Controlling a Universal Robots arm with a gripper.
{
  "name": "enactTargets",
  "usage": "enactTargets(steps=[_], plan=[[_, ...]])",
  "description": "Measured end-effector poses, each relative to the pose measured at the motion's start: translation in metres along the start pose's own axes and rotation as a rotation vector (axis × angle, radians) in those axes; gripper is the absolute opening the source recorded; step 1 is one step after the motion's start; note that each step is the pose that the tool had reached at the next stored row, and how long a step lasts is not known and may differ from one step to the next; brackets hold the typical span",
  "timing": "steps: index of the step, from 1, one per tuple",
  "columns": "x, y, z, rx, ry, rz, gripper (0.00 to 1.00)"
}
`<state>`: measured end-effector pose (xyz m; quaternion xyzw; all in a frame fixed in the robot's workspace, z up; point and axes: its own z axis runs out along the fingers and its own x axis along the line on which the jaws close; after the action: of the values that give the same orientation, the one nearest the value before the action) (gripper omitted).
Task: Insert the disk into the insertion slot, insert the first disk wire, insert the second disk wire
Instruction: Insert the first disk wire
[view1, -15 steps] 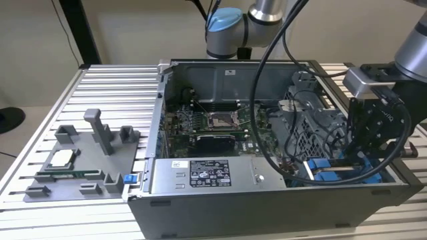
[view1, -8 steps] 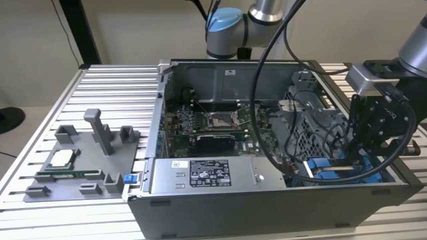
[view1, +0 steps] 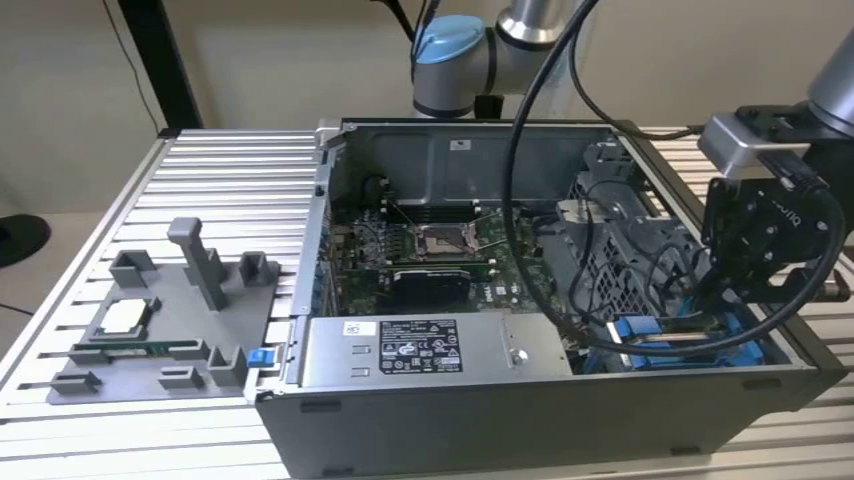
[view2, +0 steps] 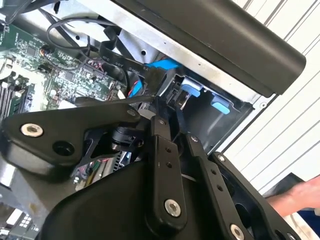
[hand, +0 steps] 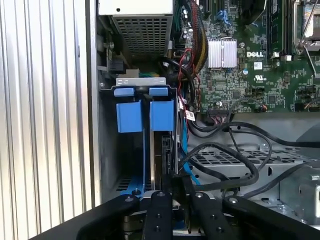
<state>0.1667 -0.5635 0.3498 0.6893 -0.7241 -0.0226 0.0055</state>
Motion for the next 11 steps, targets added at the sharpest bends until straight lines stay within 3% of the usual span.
enactTargets(steps=[1,7,9,11], plan=[[0.0000,0.0000,-0.0007,-0.0001,-0.0011,0.000,1.00],[-0.0002,0.0003,-0.0073,0.0030,-0.0089,0.001,1.00],[-0.0003,0.0004,-0.0079,0.0108,-0.0153,0.000,1.00],[-0.0004,0.0004,-0.0080,0.0249,-0.0264,-0.001,1.00]])
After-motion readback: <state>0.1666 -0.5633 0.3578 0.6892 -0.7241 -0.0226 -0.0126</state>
